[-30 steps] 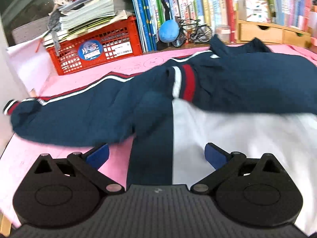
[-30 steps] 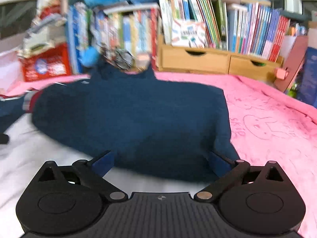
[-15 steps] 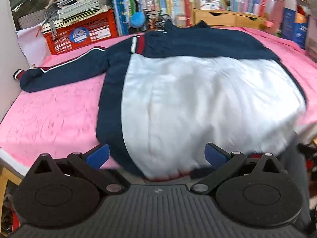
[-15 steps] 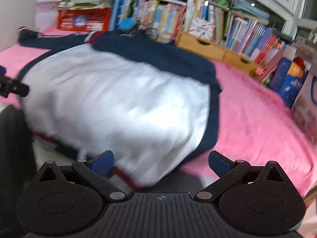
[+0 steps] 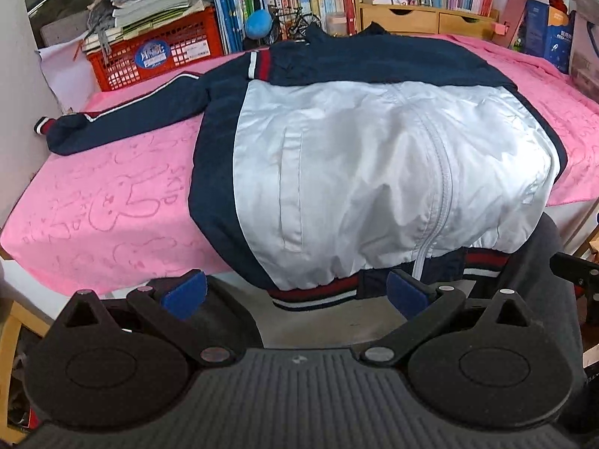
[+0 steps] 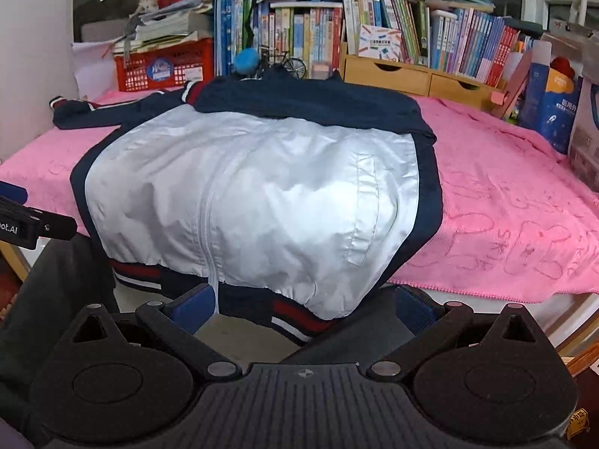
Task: Fold clothes
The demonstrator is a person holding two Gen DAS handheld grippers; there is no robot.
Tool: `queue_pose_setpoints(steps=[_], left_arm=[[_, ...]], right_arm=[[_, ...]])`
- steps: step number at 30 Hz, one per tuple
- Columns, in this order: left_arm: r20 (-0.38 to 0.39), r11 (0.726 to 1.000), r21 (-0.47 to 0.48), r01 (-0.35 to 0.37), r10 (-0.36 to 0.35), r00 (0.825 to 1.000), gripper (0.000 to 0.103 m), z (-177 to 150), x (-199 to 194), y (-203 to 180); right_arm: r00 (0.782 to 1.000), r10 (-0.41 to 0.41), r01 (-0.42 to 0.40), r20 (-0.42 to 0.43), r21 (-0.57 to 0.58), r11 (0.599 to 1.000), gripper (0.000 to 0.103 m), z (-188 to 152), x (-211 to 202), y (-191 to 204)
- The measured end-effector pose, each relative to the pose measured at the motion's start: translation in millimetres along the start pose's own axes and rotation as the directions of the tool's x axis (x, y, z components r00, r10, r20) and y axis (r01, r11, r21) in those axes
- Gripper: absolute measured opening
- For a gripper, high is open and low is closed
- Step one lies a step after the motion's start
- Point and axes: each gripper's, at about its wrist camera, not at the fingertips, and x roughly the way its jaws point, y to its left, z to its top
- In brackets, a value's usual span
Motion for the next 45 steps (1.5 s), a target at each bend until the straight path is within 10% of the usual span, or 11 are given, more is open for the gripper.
queue_pose_setpoints(steps=[13, 18, 22, 28, 35, 42, 45], left_arm=[[0.008, 0.999, -0.032, 0.008, -0.008, 1.000, 0.103, -4.0, -0.3, 9.5], [0.076, 0.990, -0.140, -0.023, 0.034, 0.997, 0.103, 12.2, 15.8, 64.5], [0.080, 0.921, -0.360, -0.149, 0.189, 0.979, 0.103, 35.5, 54.5, 150.0], [0.111, 0.725, -0.656, -0.210, 0.368, 0.923, 0.103, 71.8, 111.8, 242.0], [0.059, 0.669, -0.692, -0.272, 0.428, 0.902, 0.103, 119.1, 177.8, 321.6], [0.061, 0.679, -0.671, -0.296, 0.449, 0.892, 0.103, 143.9, 226.9, 355.4], [-0.023, 0.616, -0.695, -0.371, 0.496, 0.868, 0.050, 148.1, 243.1, 361.8]], right_arm=[[1.000, 0.005, -0.005, 0.000, -0.015, 1.000, 0.103, -0.6, 2.8, 5.6], [0.993, 0.001, 0.004, 0.118, -0.044, 0.999, 0.103, 29.1, 16.0, 9.2], [0.985, 0.006, -0.002, 0.172, -0.019, 1.000, 0.103, 62.0, 49.2, 13.4], [0.978, 0.044, -0.058, 0.204, 0.064, 0.996, 0.103, 86.9, 94.4, 23.2], [0.960, 0.035, -0.016, 0.277, -0.074, 0.997, 0.103, 108.6, 121.2, 38.8], [0.970, 0.008, 0.010, 0.243, -0.074, 0.997, 0.103, 133.2, 172.6, 37.3], [0.980, 0.033, -0.021, 0.196, -0.062, 0.998, 0.103, 137.4, 183.8, 35.1]])
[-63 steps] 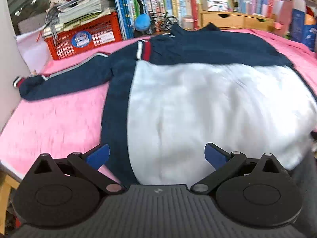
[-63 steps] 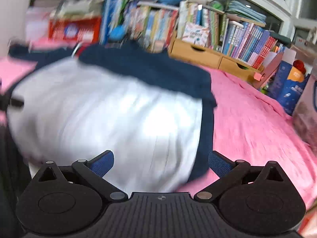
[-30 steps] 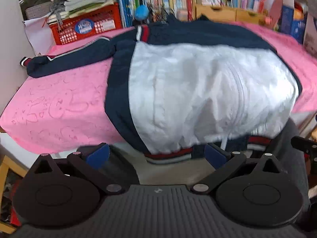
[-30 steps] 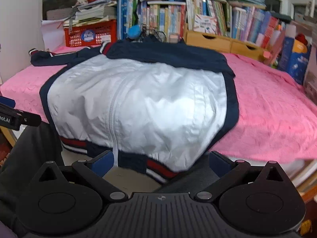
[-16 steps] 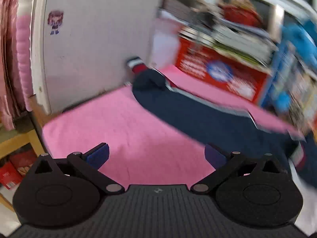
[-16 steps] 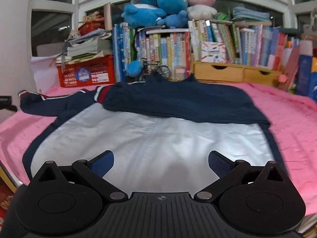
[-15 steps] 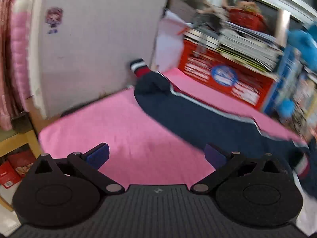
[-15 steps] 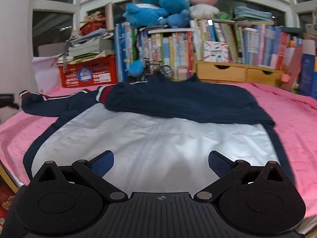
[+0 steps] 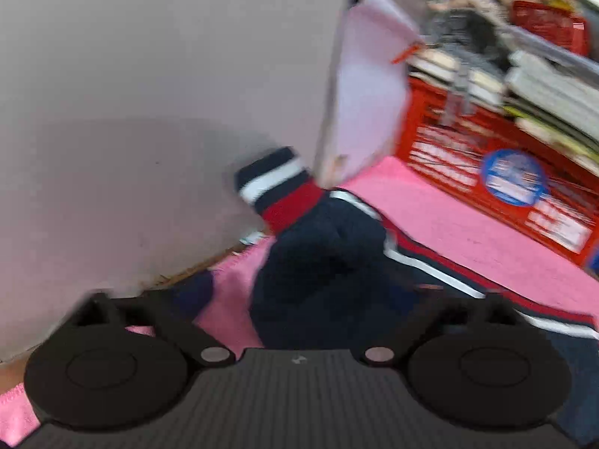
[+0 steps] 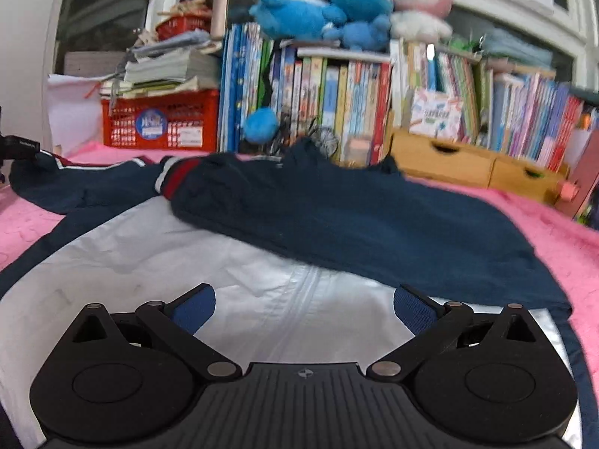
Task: Fold clothes
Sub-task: 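Grasp the other striped cuff with the left gripper and fold it across the front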
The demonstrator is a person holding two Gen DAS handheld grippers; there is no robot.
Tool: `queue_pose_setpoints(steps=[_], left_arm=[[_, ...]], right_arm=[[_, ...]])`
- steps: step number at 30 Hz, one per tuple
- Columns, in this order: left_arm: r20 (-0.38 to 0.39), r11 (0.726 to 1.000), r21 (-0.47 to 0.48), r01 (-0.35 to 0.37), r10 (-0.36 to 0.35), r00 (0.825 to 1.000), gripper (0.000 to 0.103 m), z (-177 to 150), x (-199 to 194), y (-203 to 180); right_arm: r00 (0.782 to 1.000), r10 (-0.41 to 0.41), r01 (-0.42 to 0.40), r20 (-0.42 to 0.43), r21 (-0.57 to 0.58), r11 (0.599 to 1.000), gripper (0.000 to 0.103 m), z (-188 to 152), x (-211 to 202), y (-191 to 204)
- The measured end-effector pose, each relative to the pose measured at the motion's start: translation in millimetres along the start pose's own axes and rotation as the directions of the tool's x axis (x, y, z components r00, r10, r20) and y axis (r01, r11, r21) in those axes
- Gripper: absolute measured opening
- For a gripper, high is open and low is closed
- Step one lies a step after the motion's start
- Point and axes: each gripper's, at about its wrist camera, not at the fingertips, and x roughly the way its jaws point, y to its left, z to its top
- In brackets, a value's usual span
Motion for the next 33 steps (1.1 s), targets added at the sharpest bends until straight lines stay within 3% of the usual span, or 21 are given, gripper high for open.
queue_pose_setpoints(steps=[1, 2, 4, 7, 9, 10, 12, 14, 15, 16, 18, 19, 22, 25, 27, 28, 29, 33], left_arm=[[-0.007, 1.000, -0.005, -0.017, 0.017, 1.000, 0.041, 0.8, 2.0, -2.0], [0.013, 1.000, -0.004, -0.015, 0.015, 1.000, 0.023, 1.1, -0.9, -4.6], [0.052, 1.000, 0.006, 0.019, -0.019, 0.998, 0.011, 1.5, -13.0, -11.4], [0.131, 0.993, 0.038, 0.108, -0.112, 0.985, 0.009, 5.0, -51.6, -27.0], [0.195, 0.972, 0.098, 0.214, -0.230, 0.953, 0.009, 8.9, -88.2, -43.7], [0.233, 0.952, 0.148, 0.267, -0.295, 0.927, 0.009, 9.3, -110.6, -55.5], [0.272, 0.895, 0.260, 0.362, -0.427, 0.862, 0.009, 3.6, -155.7, -83.8], [0.243, 0.814, 0.363, 0.452, -0.552, 0.798, 0.014, -10.6, -195.0, -117.5], [0.202, 0.773, 0.403, 0.491, -0.598, 0.776, 0.017, -22.8, -208.7, -134.9], [0.141, 0.726, 0.442, 0.528, -0.637, 0.758, 0.029, -38.4, -219.7, -152.2], [-0.001, 0.637, 0.509, 0.579, -0.672, 0.740, 0.070, -72.1, -228.8, -179.8], [-0.065, 0.603, 0.542, 0.585, -0.664, 0.745, 0.097, -91.0, -231.9, -192.4], [-0.145, 0.550, 0.601, 0.580, -0.639, 0.755, 0.097, -133.3, -239.4, -200.9], [-0.184, 0.545, 0.576, 0.609, -0.640, 0.746, 0.097, -147.2, -244.8, -175.9], [-0.175, 0.569, 0.533, 0.627, -0.650, 0.739, 0.098, -140.7, -248.5, -149.0], [-0.163, 0.586, 0.519, 0.622, -0.647, 0.745, 0.099, -135.9, -247.2, -137.2], [-0.144, 0.606, 0.516, 0.606, -0.636, 0.758, 0.100, -133.6, -244.5, -124.9], [-0.068, 0.695, 0.529, 0.486, -0.537, 0.841, 0.100, -137.5, -232.0, -92.2]], right_arm=[[1.000, 0.014, -0.014, -0.014, 0.001, 1.000, 0.103, 0.6, 2.4, -0.9], [0.999, 0.021, -0.021, -0.032, 0.006, 1.000, 0.103, 1.4, 5.3, -1.9], [0.997, 0.011, -0.009, -0.080, 0.025, 1.000, 0.103, 3.5, 12.4, -4.1], [0.995, 0.011, -0.005, -0.095, 0.054, 0.999, 0.103, 4.1, 14.9, -7.5], [0.995, 0.011, -0.005, -0.096, 0.069, 0.998, 0.103, 3.4, 14.9, -9.3], [0.996, 0.009, -0.003, -0.092, 0.074, 0.997, 0.103, 2.7, 14.5, -10.0], [0.996, 0.009, -0.002, -0.084, 0.086, 0.996, 0.103, 1.5, 13.5, -12.0], [0.997, 0.028, -0.020, -0.067, 0.113, 0.993, 0.103, 0.3, 10.7, -17.3], [0.997, 0.042, -0.034, -0.057, 0.137, 0.990, 0.103, -0.5, 9.6, -21.5], [0.997, 0.062, -0.053, -0.045, 0.170, 0.984, 0.103, -1.3, 8.6, -27.2], [0.994, 0.107, -0.099, -0.018, 0.243, 0.965, 0.103, -4.5, 6.6, -40.0], [0.992, 0.124, -0.117, -0.007, 0.283, 0.952, 0.103, -5.5, 6.3, -46.9], [0.986, 0.163, -0.165, 0.037, 0.368, 0.915, 0.103, -10.3, 3.9, -62.1], [0.985, 0.165, -0.168, 0.040, 0.367, 0.915, 0.103, -10.9, 2.1, -63.4], [0.989, 0.146, -0.145, 0.024, 0.346, 0.927, 0.103, -8.2, 2.3, -58.8], [0.991, 0.133, -0.130, 0.015, 0.337, 0.933, 0.103, -6.6, 2.2, -56.3], [0.992, 0.122, -0.119, 0.010, 0.334, 0.935, 0.103, -4.2, 1.5, -53.7], [0.990, 0.140, -0.140, 0.025, 0.335, 0.932, 0.103, 14.3, 1.4, -41.2]])
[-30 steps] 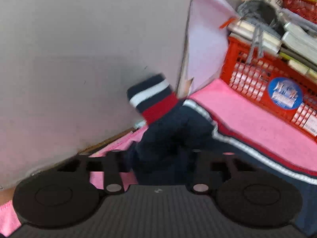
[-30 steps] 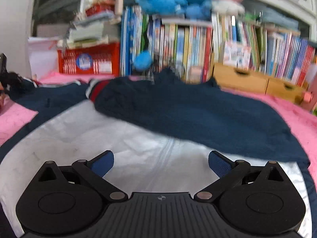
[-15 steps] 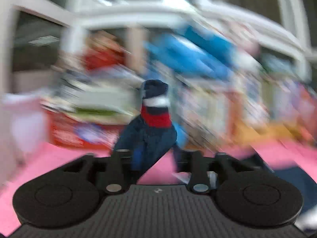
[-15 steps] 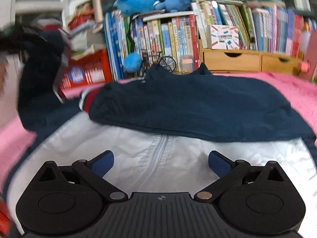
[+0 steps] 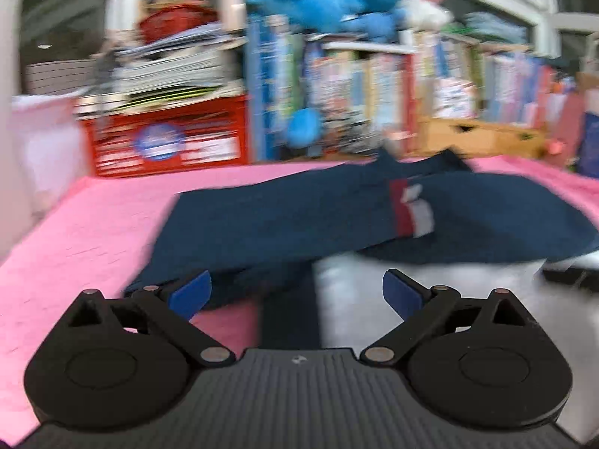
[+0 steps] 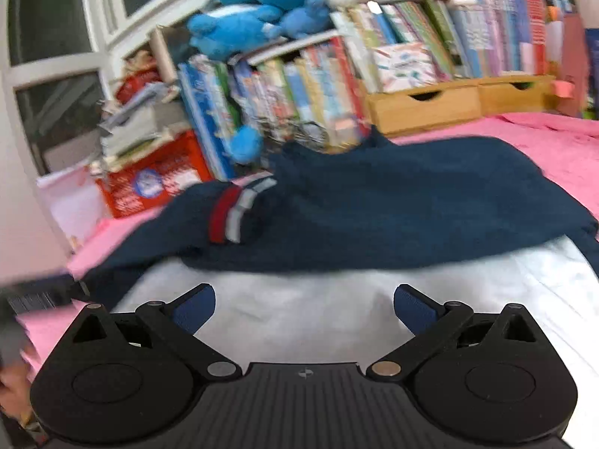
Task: Fold clothes
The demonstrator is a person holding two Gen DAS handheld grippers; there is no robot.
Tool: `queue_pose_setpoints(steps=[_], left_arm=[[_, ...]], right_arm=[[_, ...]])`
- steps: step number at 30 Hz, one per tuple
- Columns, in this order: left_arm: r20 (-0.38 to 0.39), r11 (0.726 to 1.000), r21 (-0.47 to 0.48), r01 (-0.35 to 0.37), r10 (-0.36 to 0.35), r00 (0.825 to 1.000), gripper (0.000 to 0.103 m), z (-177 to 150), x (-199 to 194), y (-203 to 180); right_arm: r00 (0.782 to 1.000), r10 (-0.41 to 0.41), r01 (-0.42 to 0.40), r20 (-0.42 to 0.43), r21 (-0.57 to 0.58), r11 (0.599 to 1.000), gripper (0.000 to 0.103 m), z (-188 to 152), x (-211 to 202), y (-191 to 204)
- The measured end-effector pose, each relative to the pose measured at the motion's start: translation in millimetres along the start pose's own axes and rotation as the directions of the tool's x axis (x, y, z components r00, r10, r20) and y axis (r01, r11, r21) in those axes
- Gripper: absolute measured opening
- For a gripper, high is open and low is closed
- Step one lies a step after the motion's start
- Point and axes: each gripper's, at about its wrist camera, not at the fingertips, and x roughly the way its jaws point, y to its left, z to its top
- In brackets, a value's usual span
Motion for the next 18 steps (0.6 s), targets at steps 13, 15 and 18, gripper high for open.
queue_pose_setpoints(steps=[13, 15, 18], left_arm=[[-0.019, 0.975, -0.216, -0.043, 0.040, 0.999, 0.100, -25.3, -13.4, 59.2], [-0.011, 0.974, -0.223, -0.037, 0.036, 0.999, 0.100, -27.1, -18.5, 62.1], [0.019, 0.976, -0.216, -0.027, 0.032, 0.999, 0.100, -25.9, -25.0, 63.3]], right_arm=[[0.986, 0.031, -0.012, -0.165, 0.114, 0.993, 0.071, 73.0, 163.2, 56.8], [0.982, 0.001, 0.017, -0.188, 0.099, 0.995, 0.050, 76.4, 173.0, 62.1], [0.985, -0.005, 0.014, -0.172, 0.052, 0.999, 0.030, 88.8, 156.5, 67.8]])
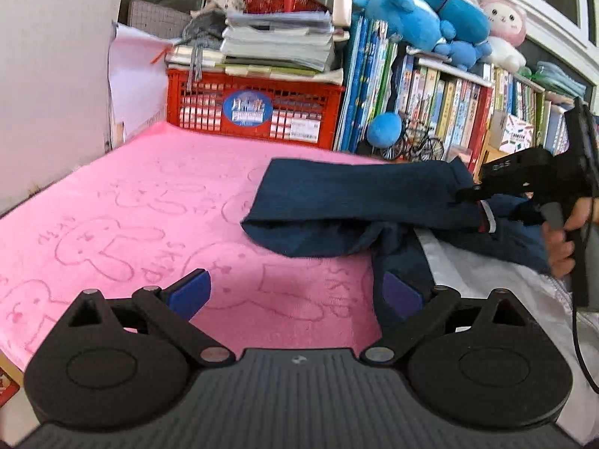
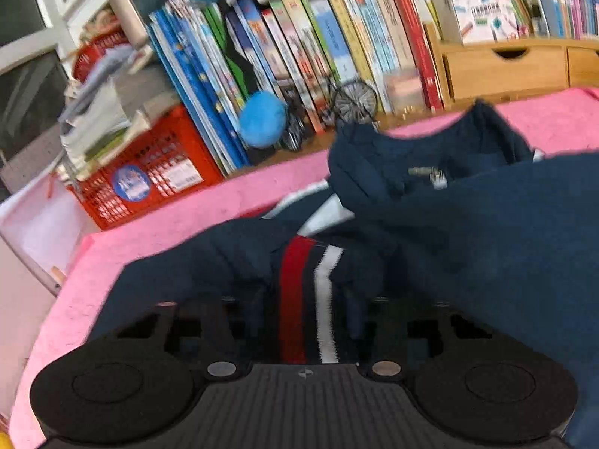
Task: Fold clothes
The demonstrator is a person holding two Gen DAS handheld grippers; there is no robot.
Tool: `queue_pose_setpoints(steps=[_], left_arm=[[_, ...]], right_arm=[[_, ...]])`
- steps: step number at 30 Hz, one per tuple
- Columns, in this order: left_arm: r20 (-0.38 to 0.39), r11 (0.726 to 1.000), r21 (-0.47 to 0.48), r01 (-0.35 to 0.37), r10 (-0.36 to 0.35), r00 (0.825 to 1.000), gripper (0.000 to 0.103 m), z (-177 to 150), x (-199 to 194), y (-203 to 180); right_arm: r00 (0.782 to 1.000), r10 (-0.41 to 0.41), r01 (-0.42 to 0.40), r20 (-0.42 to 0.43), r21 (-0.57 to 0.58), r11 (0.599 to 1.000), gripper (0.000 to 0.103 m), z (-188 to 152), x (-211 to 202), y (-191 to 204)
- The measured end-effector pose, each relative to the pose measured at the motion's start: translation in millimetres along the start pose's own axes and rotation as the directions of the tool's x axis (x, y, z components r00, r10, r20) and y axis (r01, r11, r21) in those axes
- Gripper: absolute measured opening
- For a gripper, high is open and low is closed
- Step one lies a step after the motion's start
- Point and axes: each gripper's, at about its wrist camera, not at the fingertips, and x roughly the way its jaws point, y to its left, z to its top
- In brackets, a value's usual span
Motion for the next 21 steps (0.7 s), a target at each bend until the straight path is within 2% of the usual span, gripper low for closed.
queue_pose_setpoints(steps=[2, 5, 8, 11, 14, 16, 21], left_arm=[[0.018, 1.000, 0.010, 0.012, -0.012, 1.000, 0.100, 3.7, -2.2, -5.0], [0.044, 0.999, 0.035, 0.042, -0.044, 0.998, 0.101, 9.5, -2.2, -17.7], [0.053, 0.994, 0.073, 0.078, -0.082, 0.995, 0.101, 15.0, 4.3, -36.6], [0.063, 0.988, 0.133, 0.082, -0.091, 0.994, 0.101, 17.6, 14.6, -60.8], [0.054, 0.980, 0.189, 0.069, -0.081, 0.995, 0.101, 20.3, 30.1, -83.8], [0.049, 0.972, 0.226, 0.061, -0.074, 0.996, 0.101, 20.1, 40.2, -97.3], [0.030, 0.947, 0.317, -0.051, 0.044, 0.999, 0.101, 17.0, 67.4, -115.6]], right_arm=[[0.998, -0.020, 0.023, 0.055, -0.068, 0.997, 0.029, 7.8, -24.1, 3.7], [0.983, -0.061, 0.090, 0.175, -0.160, 0.983, 0.029, 17.9, -67.8, -0.9], [0.962, -0.103, 0.152, 0.254, -0.182, 0.972, 0.029, 31.3, -106.1, -18.0], [0.938, -0.172, 0.234, 0.301, -0.186, 0.954, 0.029, 39.9, -135.6, -46.7], [0.927, -0.238, 0.297, 0.291, -0.179, 0.938, 0.029, 40.3, -145.8, -81.2], [0.927, -0.268, 0.317, 0.262, -0.167, 0.933, 0.030, 37.5, -145.5, -102.7], [0.940, -0.304, 0.325, 0.158, -0.138, 0.936, 0.031, 18.8, -116.7, -145.0]])
